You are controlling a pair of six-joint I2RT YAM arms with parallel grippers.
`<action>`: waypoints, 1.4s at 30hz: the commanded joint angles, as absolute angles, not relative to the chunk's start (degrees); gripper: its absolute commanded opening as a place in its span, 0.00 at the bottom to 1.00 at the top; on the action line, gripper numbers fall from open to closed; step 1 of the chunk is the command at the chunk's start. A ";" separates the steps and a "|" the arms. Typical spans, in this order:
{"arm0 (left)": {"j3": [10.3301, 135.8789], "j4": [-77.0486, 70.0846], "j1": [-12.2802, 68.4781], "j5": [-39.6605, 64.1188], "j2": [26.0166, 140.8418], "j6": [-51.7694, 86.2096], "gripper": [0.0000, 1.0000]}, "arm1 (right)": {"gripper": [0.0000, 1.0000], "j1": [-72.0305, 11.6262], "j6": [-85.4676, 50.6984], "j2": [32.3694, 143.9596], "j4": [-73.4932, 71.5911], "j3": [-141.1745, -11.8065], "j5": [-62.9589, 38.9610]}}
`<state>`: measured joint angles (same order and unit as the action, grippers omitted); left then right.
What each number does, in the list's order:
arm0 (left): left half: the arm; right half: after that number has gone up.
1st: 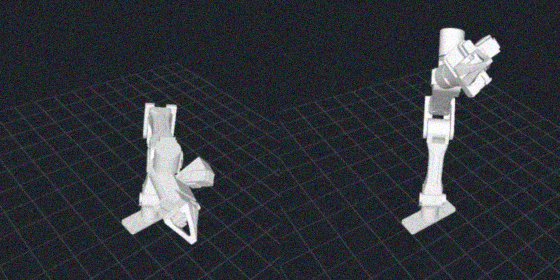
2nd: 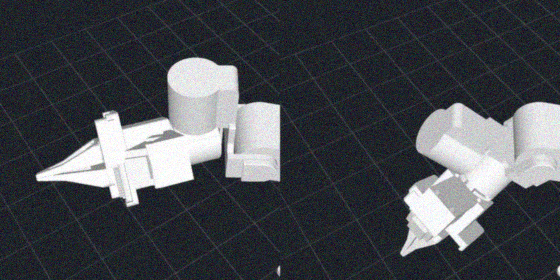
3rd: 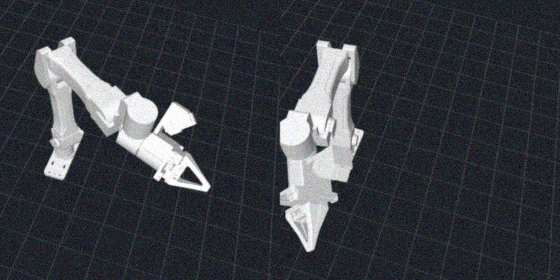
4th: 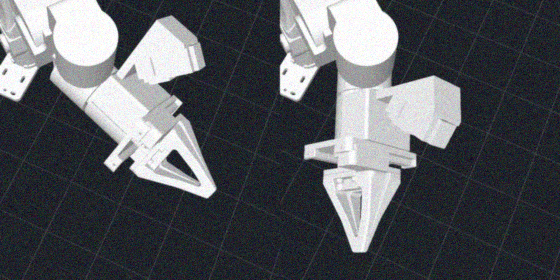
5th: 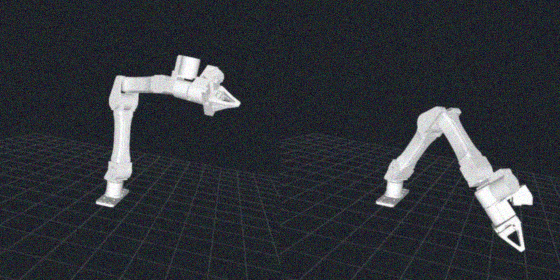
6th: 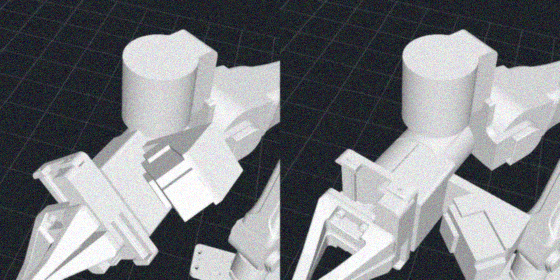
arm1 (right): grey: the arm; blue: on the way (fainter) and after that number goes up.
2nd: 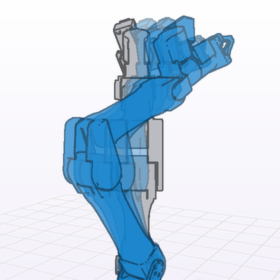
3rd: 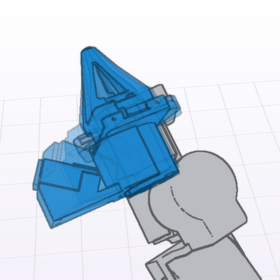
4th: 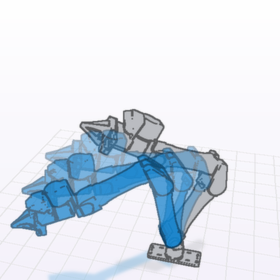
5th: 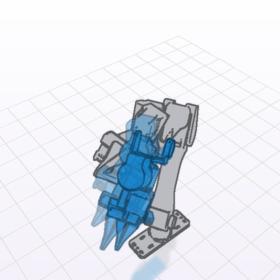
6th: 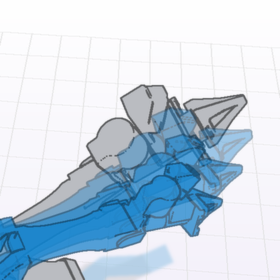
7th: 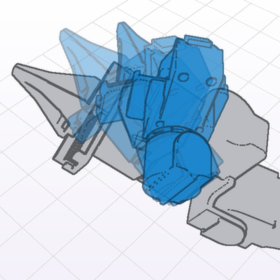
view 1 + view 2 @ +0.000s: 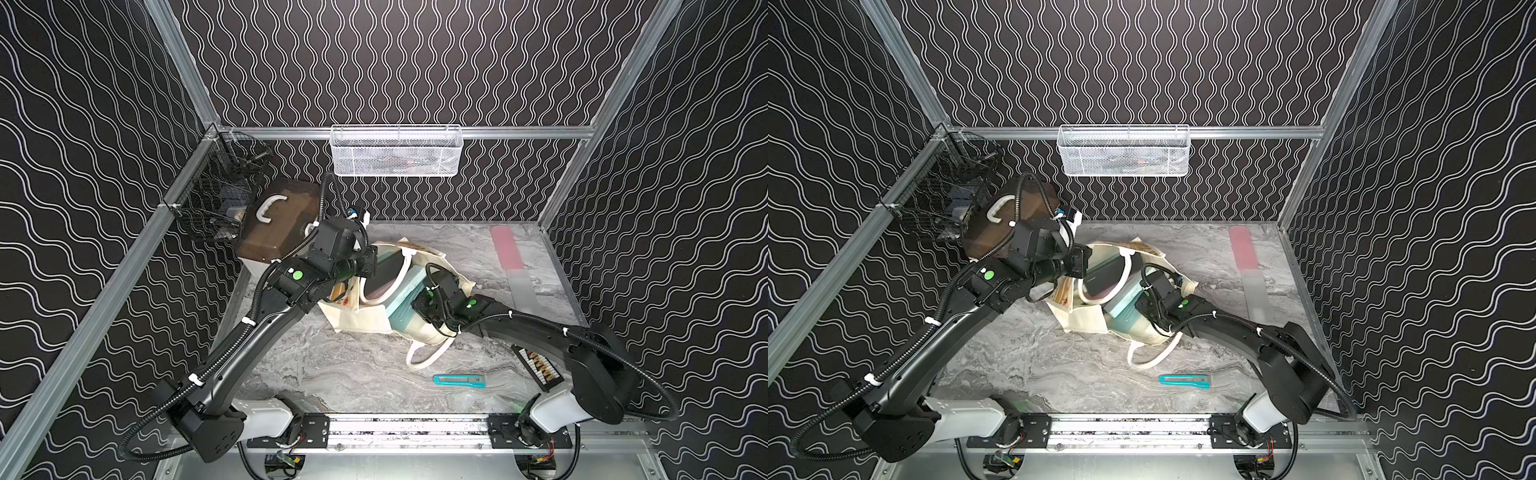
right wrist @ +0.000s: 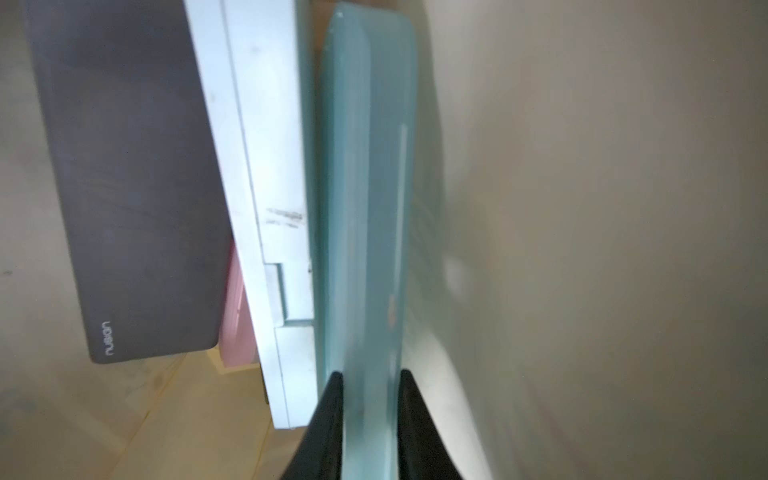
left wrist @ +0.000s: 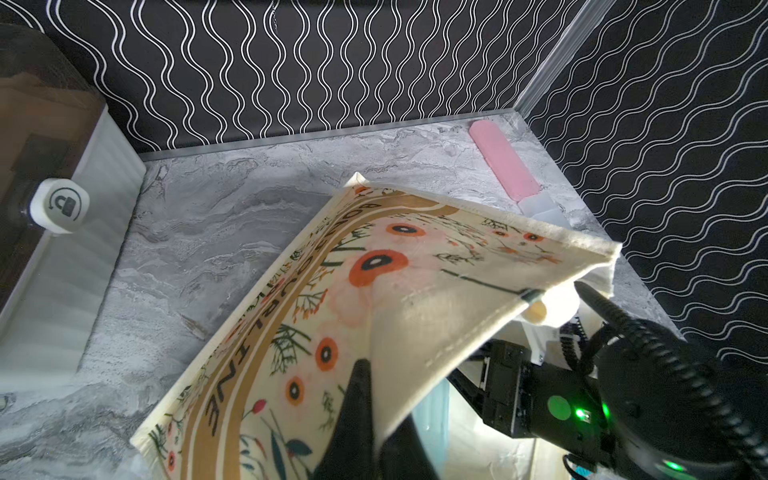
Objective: Take out the pencil case from the canvas bag
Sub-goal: Pick up the pencil case from the canvas bag.
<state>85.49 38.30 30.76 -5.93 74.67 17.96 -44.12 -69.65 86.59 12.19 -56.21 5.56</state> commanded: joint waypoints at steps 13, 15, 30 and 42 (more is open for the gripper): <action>86.17 33.20 30.81 0.08 75.93 15.30 0.00 | 0.14 -44.12 -55.99 81.76 27.49 -64.31 11.53; 86.60 32.26 30.86 3.84 76.06 15.12 0.00 | 0.14 -44.12 -54.01 83.77 29.18 -67.12 10.37; 89.36 33.15 31.03 2.89 77.52 12.34 0.00 | 0.13 -44.12 -50.13 84.36 30.67 -69.76 10.08; 92.65 35.67 31.05 -4.72 81.46 8.81 0.00 | 0.12 -44.12 -44.91 73.03 31.77 -65.98 8.17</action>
<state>91.72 38.68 31.03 -2.42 81.08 11.07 -44.14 -46.68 74.61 31.35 -66.61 8.03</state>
